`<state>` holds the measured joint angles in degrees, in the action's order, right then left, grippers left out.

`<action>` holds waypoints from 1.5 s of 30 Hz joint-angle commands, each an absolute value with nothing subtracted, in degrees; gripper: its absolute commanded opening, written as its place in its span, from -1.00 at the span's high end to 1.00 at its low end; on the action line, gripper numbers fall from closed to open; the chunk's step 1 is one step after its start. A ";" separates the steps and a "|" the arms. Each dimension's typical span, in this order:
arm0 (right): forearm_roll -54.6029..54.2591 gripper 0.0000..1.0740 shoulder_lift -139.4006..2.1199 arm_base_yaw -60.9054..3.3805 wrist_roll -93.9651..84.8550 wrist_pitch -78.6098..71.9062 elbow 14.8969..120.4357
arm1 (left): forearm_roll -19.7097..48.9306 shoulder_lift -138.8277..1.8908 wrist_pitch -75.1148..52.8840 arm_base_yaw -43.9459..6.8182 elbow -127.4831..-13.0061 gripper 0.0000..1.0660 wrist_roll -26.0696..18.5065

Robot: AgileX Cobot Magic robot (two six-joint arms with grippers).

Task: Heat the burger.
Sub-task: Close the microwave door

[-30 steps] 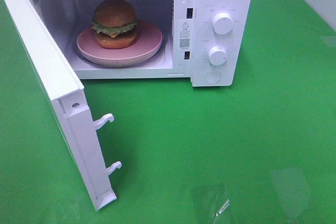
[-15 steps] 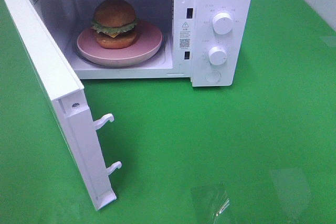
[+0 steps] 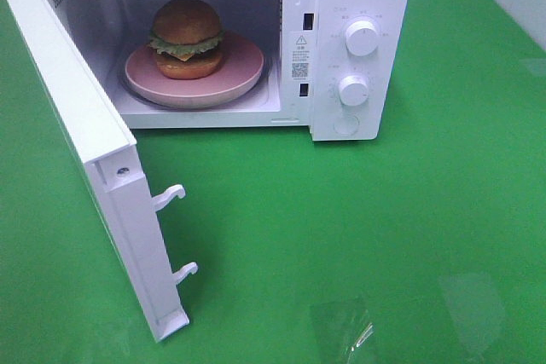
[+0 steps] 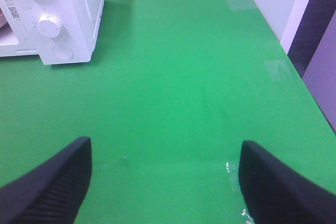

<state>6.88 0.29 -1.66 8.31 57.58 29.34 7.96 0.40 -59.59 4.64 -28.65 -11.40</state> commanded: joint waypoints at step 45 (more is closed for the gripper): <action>6.76 -0.41 1.66 -1.32 7.91 57.64 29.22 | 6.53 -33.35 -5.96 4.64 -23.03 0.99 -10.20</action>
